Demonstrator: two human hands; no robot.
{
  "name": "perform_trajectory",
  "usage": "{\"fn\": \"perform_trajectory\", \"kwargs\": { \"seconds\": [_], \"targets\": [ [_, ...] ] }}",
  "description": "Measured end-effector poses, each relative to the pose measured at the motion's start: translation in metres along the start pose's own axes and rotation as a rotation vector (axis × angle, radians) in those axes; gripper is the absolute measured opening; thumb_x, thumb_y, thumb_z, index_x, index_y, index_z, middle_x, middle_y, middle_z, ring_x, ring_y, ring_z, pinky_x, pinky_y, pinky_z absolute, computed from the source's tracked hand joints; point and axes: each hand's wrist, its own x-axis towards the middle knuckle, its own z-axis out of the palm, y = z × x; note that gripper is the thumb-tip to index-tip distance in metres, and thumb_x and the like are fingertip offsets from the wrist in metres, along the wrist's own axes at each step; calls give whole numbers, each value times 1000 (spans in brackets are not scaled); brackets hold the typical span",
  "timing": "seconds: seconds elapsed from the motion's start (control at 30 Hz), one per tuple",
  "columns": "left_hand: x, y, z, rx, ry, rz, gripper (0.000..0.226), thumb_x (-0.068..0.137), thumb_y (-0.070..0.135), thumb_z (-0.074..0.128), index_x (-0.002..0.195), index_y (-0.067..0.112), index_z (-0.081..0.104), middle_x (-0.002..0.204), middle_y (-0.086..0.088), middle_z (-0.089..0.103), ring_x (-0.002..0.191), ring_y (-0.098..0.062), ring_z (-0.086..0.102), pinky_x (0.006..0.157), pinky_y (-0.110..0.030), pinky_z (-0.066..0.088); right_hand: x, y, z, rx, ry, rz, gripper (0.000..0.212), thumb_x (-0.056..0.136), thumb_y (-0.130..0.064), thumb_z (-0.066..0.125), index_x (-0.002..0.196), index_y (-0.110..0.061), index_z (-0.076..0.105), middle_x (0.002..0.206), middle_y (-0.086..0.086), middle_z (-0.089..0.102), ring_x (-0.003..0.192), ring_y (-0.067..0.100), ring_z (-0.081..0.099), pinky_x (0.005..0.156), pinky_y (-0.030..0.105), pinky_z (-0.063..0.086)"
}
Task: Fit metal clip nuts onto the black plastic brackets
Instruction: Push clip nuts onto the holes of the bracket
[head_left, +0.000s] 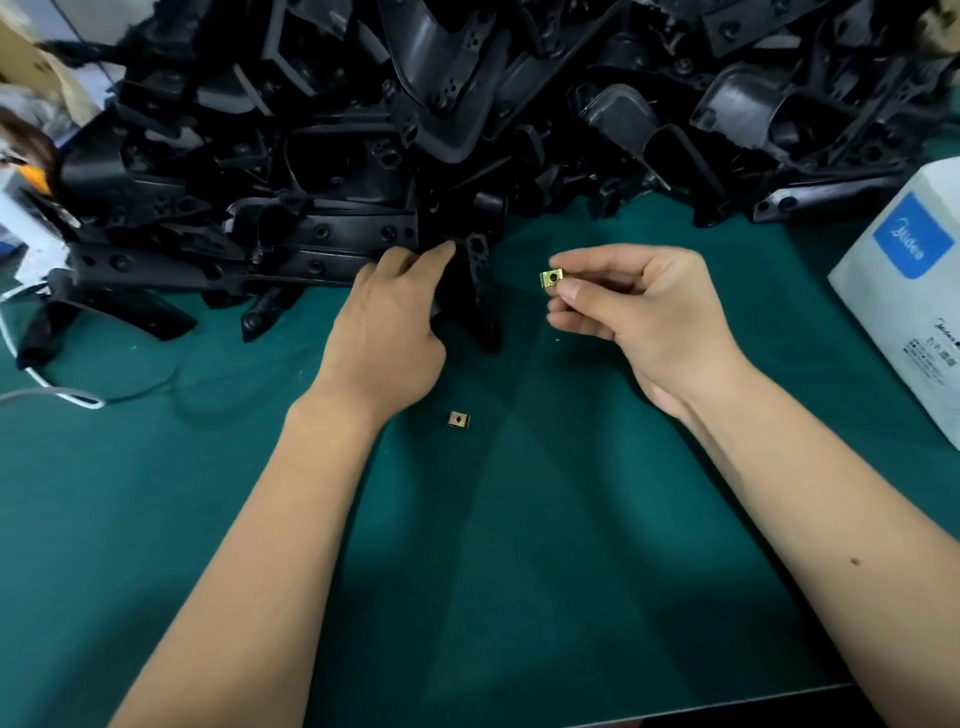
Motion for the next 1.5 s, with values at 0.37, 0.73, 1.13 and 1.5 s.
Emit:
{"fn": "perform_trajectory", "kwargs": {
  "seconds": [0.37,0.73,1.13,1.5],
  "targets": [
    [-2,13,11,-314,-86,46,75,74,77,54,144,49,53,116,19,58,117,-3,57,108,-34,47,-1,0,6,15,28,89,8,89,7,73,92,1,76,83,15,70,70,17,67,60,25,58],
    [2,7,15,-433,10,93,67,78,68,62,142,49,56,114,21,61,117,6,55,105,-21,42,-1,1,6,67,44,85,9,90,7,72,95,1,77,82,14,71,71,18,67,63,26,59],
    [1,9,14,-380,-40,129,70,79,67,59,145,46,55,103,16,59,107,-1,57,98,-22,44,-1,0,8,93,37,92,9,89,9,71,90,1,76,77,12,68,69,18,66,65,26,59],
    [-5,20,12,-287,-47,144,70,80,59,65,148,41,54,107,9,55,104,-8,57,98,-35,50,-3,-4,6,39,-35,113,34,88,14,69,114,-4,59,72,5,65,60,18,62,59,25,53]
  ]
}}
